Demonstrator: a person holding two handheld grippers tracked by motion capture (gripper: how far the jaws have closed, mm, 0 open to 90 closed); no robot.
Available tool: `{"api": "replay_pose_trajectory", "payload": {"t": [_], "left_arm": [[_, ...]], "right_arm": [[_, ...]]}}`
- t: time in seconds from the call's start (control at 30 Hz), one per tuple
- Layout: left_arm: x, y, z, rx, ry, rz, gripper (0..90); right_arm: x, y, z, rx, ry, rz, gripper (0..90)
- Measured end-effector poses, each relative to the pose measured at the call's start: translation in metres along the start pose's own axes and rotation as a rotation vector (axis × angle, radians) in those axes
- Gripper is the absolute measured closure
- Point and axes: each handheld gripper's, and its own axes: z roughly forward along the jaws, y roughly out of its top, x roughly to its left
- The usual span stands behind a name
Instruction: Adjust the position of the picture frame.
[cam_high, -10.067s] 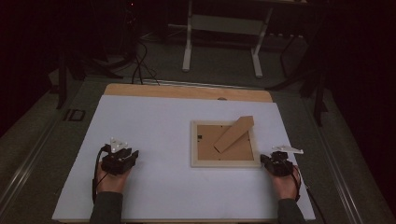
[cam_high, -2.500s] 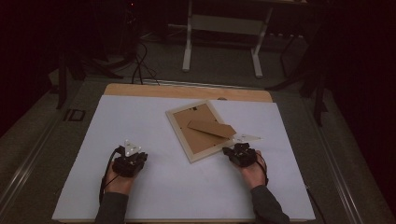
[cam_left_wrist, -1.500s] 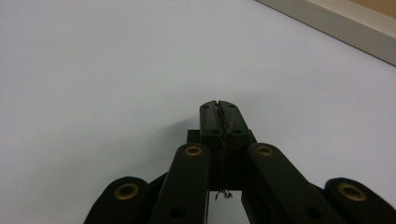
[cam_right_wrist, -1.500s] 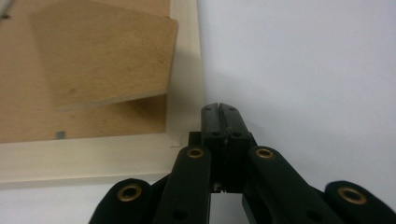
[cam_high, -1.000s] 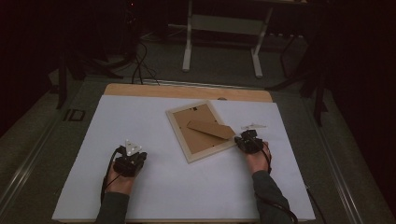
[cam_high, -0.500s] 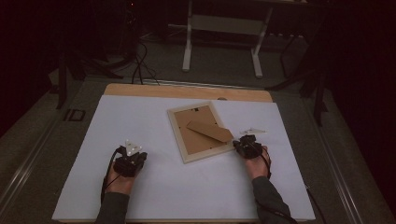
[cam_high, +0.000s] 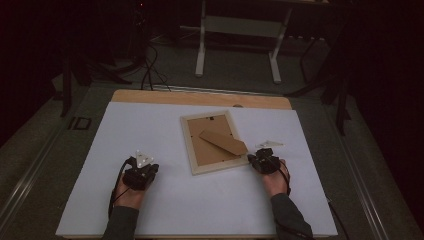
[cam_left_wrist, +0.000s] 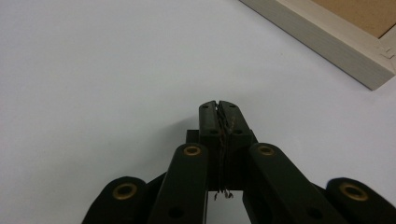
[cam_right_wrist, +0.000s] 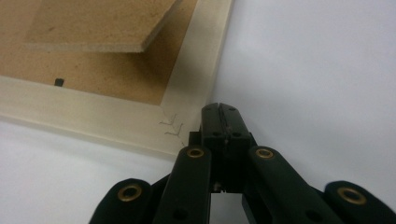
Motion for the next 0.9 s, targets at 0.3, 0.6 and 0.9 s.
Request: {"api": "replay_pose_trajectory", "payload": {"t": [0.3,0.6,0.9], "left_arm": [[0.000,0.000,0.000,0.004,-0.002,0.005,89.0],[-0.001,0.000,0.001,0.012,-0.011,0.010,89.1],[-0.001,0.000,0.002,0.013,-0.011,0.011,88.5]], "right_arm": [[0.008,-0.004,-0.003,0.002,0.020,-0.013,90.0],[0.026,-0.010,-0.007,0.011,0.040,-0.065,90.0],[0.037,-0.010,-0.008,0.018,0.075,-0.094,90.0]]}}
